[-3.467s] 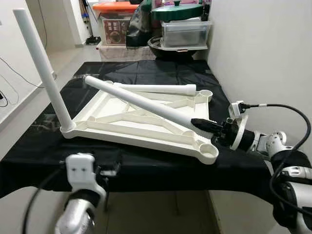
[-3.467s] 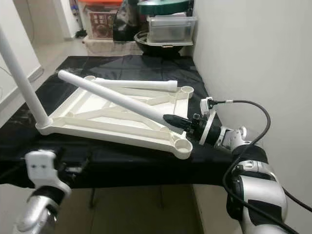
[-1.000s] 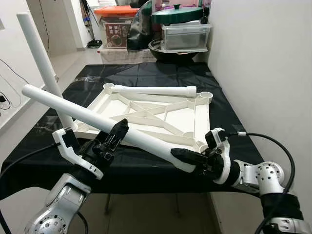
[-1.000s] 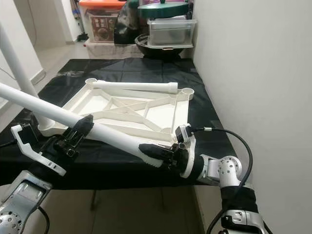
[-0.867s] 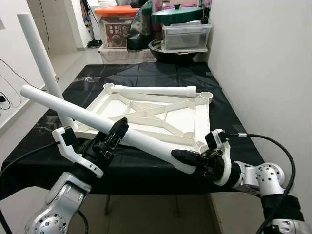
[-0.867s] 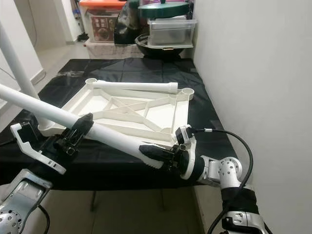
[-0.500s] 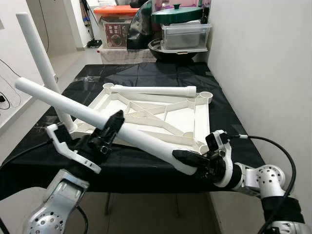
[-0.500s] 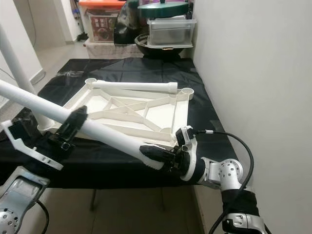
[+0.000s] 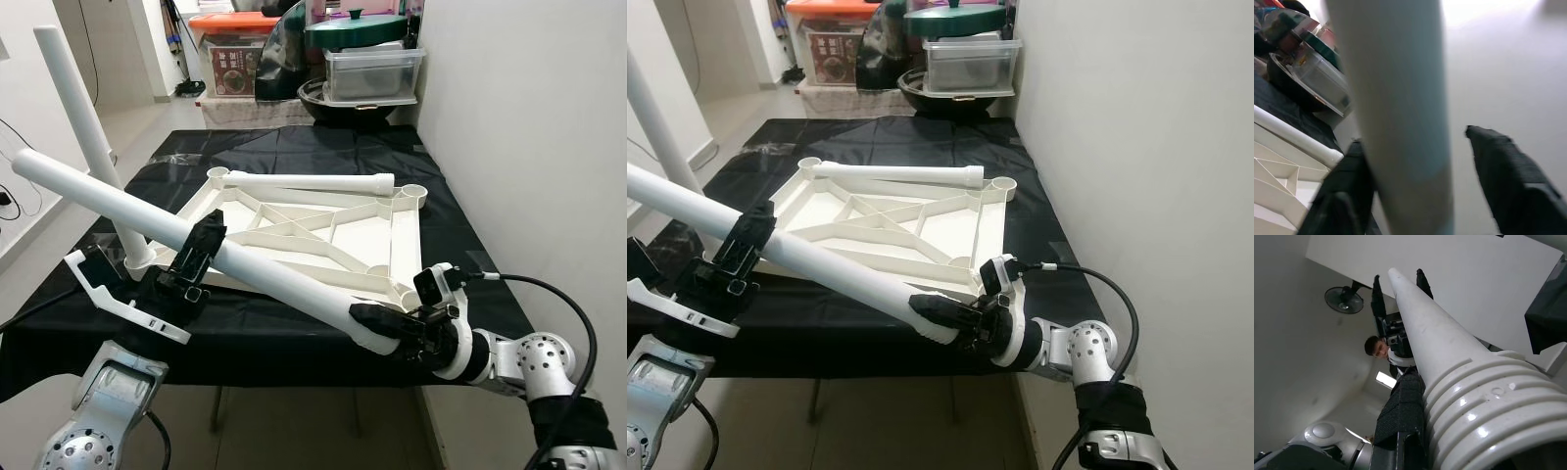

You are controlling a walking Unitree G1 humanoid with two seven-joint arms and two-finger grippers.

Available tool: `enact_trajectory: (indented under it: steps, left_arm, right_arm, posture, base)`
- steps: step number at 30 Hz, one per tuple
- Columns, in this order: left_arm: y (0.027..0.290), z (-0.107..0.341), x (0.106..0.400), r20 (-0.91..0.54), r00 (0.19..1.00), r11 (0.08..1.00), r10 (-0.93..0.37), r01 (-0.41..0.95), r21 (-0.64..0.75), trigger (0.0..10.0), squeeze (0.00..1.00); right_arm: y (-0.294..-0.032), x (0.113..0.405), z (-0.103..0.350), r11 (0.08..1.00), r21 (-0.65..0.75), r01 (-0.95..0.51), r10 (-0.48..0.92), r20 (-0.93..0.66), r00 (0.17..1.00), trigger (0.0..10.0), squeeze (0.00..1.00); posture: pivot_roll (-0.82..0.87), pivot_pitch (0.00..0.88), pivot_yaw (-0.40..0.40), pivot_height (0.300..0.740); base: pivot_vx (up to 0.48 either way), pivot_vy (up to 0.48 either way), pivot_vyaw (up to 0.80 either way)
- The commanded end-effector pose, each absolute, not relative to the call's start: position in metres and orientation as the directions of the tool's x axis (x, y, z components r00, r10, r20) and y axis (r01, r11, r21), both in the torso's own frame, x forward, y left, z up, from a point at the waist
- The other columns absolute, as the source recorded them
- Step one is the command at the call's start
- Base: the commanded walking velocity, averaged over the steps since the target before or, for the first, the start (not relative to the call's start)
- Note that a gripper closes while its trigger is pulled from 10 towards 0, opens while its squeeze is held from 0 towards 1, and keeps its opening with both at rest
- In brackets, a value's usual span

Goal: Building children table

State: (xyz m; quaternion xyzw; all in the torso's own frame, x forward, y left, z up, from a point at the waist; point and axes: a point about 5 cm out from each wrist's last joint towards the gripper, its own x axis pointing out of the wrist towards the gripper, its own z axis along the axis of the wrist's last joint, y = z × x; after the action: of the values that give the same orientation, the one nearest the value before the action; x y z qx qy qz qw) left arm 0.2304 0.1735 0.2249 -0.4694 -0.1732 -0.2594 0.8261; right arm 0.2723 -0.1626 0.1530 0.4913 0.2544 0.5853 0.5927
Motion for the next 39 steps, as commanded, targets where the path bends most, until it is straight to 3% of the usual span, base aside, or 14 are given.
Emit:
enact_trajectory:
  steps: [1, 8, 15, 16, 19, 20, 31, 39]
  left_arm:
    - [0.179, 0.232, 0.227, 0.574, 0.785, 0.409, -0.232, 0.614, -0.675, 0.0, 0.00]
    - [0.184, 0.231, 0.226, 0.576, 0.789, 0.398, -0.213, 0.609, -0.686, 0.0, 0.00]
    - [0.183, 0.230, 0.227, 0.571, 0.794, 0.401, -0.208, 0.601, -0.691, 0.0, 0.00]
    - [0.182, 0.230, 0.227, 0.571, 0.795, 0.399, -0.206, 0.601, -0.692, 0.0, 0.00]
    - [0.183, 0.228, 0.226, 0.566, 0.798, 0.399, -0.207, 0.597, -0.696, 0.0, 0.00]
    - [0.183, 0.228, 0.227, 0.564, 0.799, 0.400, -0.208, 0.596, -0.697, 0.0, 0.00]
    - [0.188, 0.229, 0.230, 0.554, 0.806, 0.423, -0.208, 0.585, -0.692, 0.0, 0.00]
    - [0.194, 0.229, 0.232, 0.544, 0.817, 0.459, -0.193, 0.565, -0.686, 0.0, 0.00]
  right_arm:
    - [-0.166, 0.270, 0.147, -0.108, 0.897, -0.428, 0.957, 0.210, 0.200, 0.0, 0.00]
    - [-0.164, 0.264, 0.147, -0.117, 0.889, -0.443, 0.963, 0.210, 0.168, 0.0, 0.00]
    - [-0.163, 0.267, 0.147, -0.113, 0.882, -0.457, 0.954, 0.225, 0.197, 0.0, 0.00]
    - [-0.162, 0.268, 0.146, -0.102, 0.875, -0.473, 0.954, 0.220, 0.202, 10.0, 0.00]
    - [-0.159, 0.267, 0.147, -0.103, 0.861, -0.498, 0.951, 0.233, 0.205, 10.0, 0.00]
    - [-0.158, 0.266, 0.147, -0.104, 0.847, -0.522, 0.949, 0.242, 0.204, 10.0, 1.00]
    - [-0.167, 0.266, 0.142, -0.063, 0.842, -0.535, 0.947, 0.220, 0.236, 10.0, 1.00]
    - [-0.193, 0.273, 0.127, 0.140, 0.832, -0.538, 0.931, 0.075, 0.358, 10.0, 1.00]
  posture:
    - [-0.03, 0.000, -0.002, 0.740]
    - [-0.04, 0.000, -0.001, 0.740]
    - [-0.06, 0.000, -0.010, 0.740]
    - [-0.07, 0.000, -0.009, 0.740]
    - [-0.07, 0.000, 0.005, 0.740]
    - [-0.07, 0.000, 0.011, 0.740]
    - [-0.07, 0.000, 0.014, 0.740]
    - [-0.05, 0.000, 0.006, 0.740]
  base:
    - [0.000, 0.000, 0.00]
    - [0.000, 0.000, 0.00]
    - [0.000, 0.000, 0.00]
    - [0.000, 0.000, 0.00]
    - [0.000, 0.000, 0.00]
    - [0.000, 0.000, 0.00]
    - [0.000, 0.000, 0.00]
    - [0.000, 0.000, 0.00]
